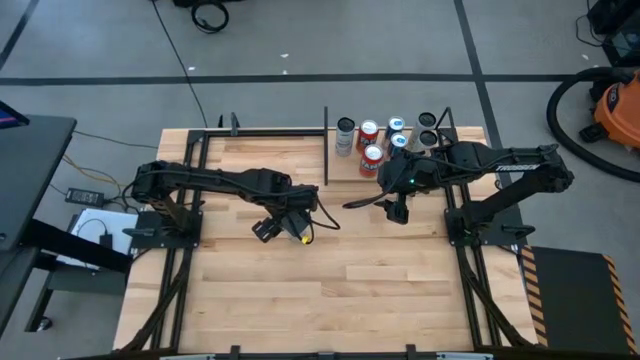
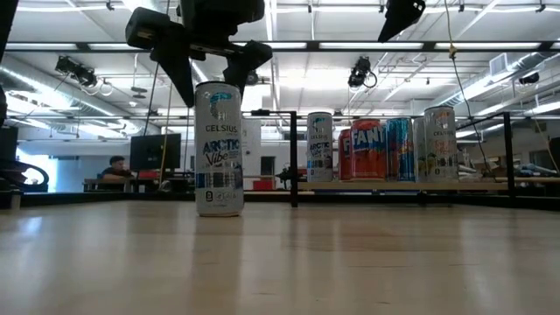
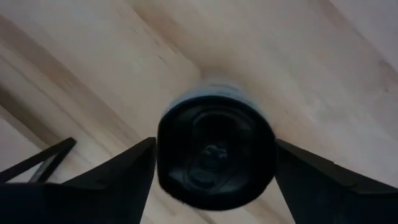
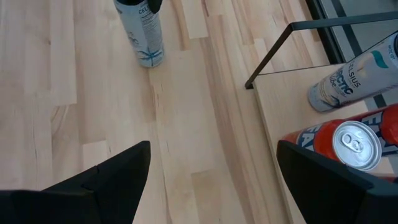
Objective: Place canned beverage on shelf
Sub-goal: Put the white blue soda can on the shelf aligned with the other white blue soda can
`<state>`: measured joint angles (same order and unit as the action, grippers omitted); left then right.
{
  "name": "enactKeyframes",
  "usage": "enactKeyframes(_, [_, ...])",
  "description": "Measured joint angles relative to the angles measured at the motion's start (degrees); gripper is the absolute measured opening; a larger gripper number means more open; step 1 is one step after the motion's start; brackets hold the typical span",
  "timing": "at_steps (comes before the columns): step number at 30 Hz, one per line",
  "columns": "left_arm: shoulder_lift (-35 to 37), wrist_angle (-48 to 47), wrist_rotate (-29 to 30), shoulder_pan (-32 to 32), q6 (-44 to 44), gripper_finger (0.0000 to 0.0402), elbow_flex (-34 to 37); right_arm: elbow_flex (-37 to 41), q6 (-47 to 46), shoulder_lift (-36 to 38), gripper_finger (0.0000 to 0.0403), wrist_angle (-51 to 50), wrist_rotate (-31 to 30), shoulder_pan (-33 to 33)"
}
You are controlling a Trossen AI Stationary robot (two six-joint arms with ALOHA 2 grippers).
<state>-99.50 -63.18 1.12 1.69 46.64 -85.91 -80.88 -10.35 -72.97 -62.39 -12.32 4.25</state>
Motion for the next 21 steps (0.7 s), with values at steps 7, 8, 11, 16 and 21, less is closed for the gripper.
enactKeyframes(7, [0.4, -1.3, 6.3, 0.1, -2.0, 0.0313, -2.4, 0.0, 0.0, 0.0, 0.0358, 1.5, 0.0, 0.0])
enactKeyframes(8, [0.4, -2.8, 6.3, 0.1, -2.9, 0.0313, -3.7, 0.0, 0.0, 0.0, 0.0358, 1.9, 0.0, 0.0])
enactKeyframes(11, [0.6, -5.9, 6.3, 0.2, -5.7, 0.0313, -7.3, 0.0, 0.0, 0.0, 0.0358, 3.7, 0.0, 0.0])
enactKeyframes(16, [0.6, -11.6, 6.1, 0.5, -10.4, 0.0314, -13.1, 0.0, 0.0, 0.0, 0.0358, 4.7, 0.1, 0.0])
enactKeyframes(21, [0.6, -19.4, 6.2, 0.5, -13.6, 0.0314, -18.8, 0.0, 4.4, -0.3, 0.0358, 5.3, 0.0, 0.0])
